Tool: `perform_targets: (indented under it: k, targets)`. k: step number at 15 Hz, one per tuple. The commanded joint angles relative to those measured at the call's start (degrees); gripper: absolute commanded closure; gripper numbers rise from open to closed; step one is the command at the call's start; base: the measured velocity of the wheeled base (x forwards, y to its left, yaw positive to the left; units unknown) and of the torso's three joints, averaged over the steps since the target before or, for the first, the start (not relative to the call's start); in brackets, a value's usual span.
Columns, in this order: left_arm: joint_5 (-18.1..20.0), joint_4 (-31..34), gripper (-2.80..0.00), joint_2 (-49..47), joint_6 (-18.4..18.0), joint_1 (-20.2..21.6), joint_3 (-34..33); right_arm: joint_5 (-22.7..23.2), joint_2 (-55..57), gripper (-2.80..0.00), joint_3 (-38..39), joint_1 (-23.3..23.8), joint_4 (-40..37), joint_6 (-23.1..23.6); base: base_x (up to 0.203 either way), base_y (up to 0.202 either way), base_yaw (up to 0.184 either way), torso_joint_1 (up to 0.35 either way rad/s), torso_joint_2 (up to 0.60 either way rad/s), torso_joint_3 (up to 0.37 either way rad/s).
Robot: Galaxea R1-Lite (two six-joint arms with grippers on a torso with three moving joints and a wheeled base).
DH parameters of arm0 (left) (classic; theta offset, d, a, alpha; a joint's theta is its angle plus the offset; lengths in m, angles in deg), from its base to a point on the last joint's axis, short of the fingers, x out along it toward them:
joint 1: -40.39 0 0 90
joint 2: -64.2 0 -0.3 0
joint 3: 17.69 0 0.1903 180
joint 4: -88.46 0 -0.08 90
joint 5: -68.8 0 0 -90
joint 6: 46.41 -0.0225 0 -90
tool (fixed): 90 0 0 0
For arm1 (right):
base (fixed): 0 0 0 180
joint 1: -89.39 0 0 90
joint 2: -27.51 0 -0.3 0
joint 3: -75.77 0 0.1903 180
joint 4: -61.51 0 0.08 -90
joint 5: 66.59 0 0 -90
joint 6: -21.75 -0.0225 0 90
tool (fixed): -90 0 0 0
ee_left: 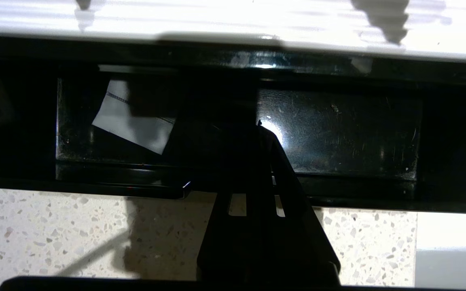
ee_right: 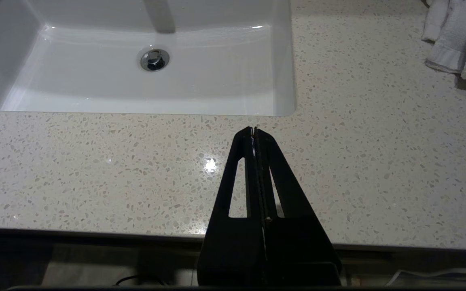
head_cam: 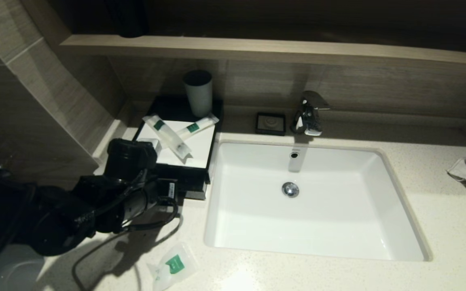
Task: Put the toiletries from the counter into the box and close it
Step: Open the drawer
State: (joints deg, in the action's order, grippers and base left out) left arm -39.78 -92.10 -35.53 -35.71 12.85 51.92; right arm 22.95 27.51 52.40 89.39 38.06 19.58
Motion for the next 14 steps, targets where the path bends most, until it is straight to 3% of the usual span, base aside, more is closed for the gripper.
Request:
perform_targets:
  k: [1, 14]
  targets:
    - [-0.14, 0.19, 0.00, 1.15, 0.11, 0.03, -0.59, 0.02, 0.00, 0.00, 0.00, 0.00, -0.01, -0.03, 0.000, 0.000, 0.000, 0.000, 0.00, 0.000]
    - [-0.04, 2.83, 0.00, 7.94, -0.02, -0.06, -8.87, 0.02, 0.00, 0.00, 0.00, 0.09, -0.01, -0.03, 0.000, 0.000, 0.000, 0.000, 0.00, 0.000]
